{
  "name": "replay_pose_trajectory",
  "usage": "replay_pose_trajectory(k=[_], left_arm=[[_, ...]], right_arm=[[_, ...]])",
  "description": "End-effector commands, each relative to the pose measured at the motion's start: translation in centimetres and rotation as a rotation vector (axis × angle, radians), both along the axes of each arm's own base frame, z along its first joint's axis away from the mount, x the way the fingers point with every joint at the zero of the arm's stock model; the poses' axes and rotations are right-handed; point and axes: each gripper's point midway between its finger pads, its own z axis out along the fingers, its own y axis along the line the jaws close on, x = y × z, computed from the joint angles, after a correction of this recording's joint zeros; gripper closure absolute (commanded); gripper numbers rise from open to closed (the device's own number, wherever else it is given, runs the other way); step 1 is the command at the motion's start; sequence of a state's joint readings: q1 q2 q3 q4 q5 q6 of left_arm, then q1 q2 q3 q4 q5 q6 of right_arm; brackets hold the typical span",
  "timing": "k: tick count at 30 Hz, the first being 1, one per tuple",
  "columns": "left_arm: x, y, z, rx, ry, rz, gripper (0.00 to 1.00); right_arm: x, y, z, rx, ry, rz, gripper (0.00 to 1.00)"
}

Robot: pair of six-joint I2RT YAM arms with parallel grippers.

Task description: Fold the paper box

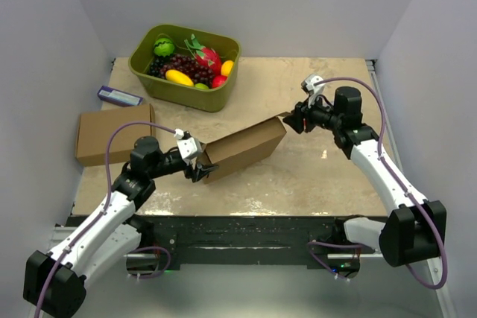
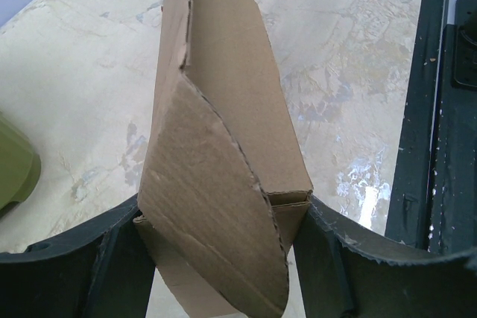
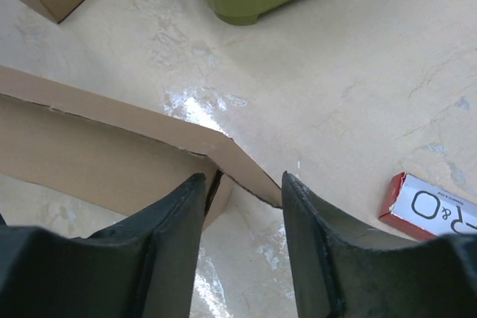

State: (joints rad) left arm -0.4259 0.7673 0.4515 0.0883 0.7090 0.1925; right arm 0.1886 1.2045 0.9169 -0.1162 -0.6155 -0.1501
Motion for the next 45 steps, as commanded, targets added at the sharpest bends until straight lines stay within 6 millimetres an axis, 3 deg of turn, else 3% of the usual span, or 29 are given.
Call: replay_pose_trajectory(k=[1, 3, 4, 5, 11, 26, 34, 40, 45], left_arm=[[0.3, -0.4, 1.9, -0.042, -0.068, -0.02, 0.75], [0.3, -0.4, 1.9, -0.041, -0.066, -0.022, 0.75], [0.4, -0.4, 1.8, -0.039, -0.063, -0.02, 0.75], [0.4, -0.4, 1.7, -0.036, -0.062, -0.018, 0.75], [0.8, -0.3, 1.3, -0.024, -0.049, -0.005, 0.75], [0.8, -0.9, -0.4, 0.012, 0.014, -0.054, 0.79], [1.0, -0.7, -0.8, 0.031, 0.018, -0.042, 0.8], [1.1, -0.8, -0.8, 0.032, 0.016, -0.043, 0.81], [1.4, -0.6, -0.7, 0.033, 0.016, -0.024, 0.81]], right_arm=[[0.1, 0.2, 1.1, 0.003, -0.035, 0.03, 0.6], [-0.1, 0.4, 1.2, 0.012, -0.03, 0.043, 0.65], [-0.2, 0.6, 1.4, 0.016, -0.03, 0.051, 0.81], [-0.3, 0.7, 1.5, 0.024, -0.026, 0.055, 0.89], [-0.9, 1.4, 2.7, 0.079, 0.008, 0.073, 1.0], [-0.4, 3.4, 4.4, 0.083, 0.174, -0.117, 1.0], [-0.1, 2.7, 5.0, 0.1, 0.234, -0.216, 1.0], [-0.7, 2.6, 3.5, 0.107, 0.271, -0.226, 1.0], [-1.5, 1.0, 0.4, 0.033, 0.308, -0.287, 1.0]])
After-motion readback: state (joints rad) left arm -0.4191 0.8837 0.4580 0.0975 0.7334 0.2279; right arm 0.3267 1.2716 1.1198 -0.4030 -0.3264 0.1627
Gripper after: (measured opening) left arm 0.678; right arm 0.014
